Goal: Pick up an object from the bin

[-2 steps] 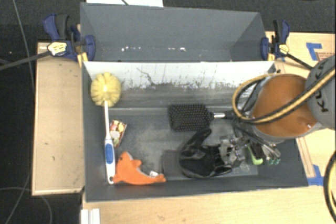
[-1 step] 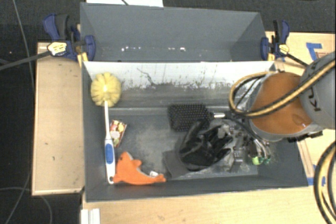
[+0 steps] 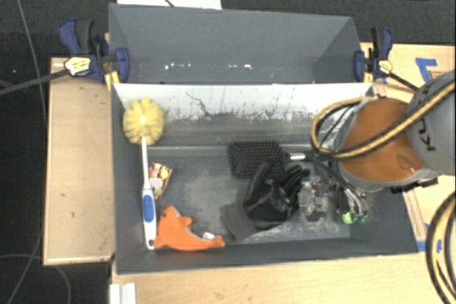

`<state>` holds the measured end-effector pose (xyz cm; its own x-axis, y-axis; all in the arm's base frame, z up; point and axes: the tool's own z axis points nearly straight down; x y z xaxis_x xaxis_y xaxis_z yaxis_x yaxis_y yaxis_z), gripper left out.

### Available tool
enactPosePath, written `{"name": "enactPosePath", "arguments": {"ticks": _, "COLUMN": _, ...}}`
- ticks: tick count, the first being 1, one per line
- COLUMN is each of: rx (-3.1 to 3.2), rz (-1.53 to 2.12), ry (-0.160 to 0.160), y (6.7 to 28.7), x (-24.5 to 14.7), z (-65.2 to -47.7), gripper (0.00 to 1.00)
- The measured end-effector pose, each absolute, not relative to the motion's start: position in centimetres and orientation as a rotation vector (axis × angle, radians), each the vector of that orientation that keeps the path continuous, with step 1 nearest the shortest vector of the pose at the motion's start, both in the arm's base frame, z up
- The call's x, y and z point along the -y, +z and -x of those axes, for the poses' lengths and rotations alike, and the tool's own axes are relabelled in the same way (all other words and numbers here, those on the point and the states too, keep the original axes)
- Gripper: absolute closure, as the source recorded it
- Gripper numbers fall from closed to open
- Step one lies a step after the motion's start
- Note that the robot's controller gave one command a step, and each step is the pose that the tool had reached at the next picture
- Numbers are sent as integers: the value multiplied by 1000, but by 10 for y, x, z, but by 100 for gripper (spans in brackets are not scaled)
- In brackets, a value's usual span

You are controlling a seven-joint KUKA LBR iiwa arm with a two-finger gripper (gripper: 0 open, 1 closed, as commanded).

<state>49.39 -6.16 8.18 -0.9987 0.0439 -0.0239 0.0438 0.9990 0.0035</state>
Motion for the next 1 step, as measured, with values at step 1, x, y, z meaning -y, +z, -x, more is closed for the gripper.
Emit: {"name": "enactPosePath", "arguments": {"ticks": 1, "rx": -3117, "rz": -68, "ry": 5, "y": 82, "x": 61, "z": -494, "gripper": 0}}
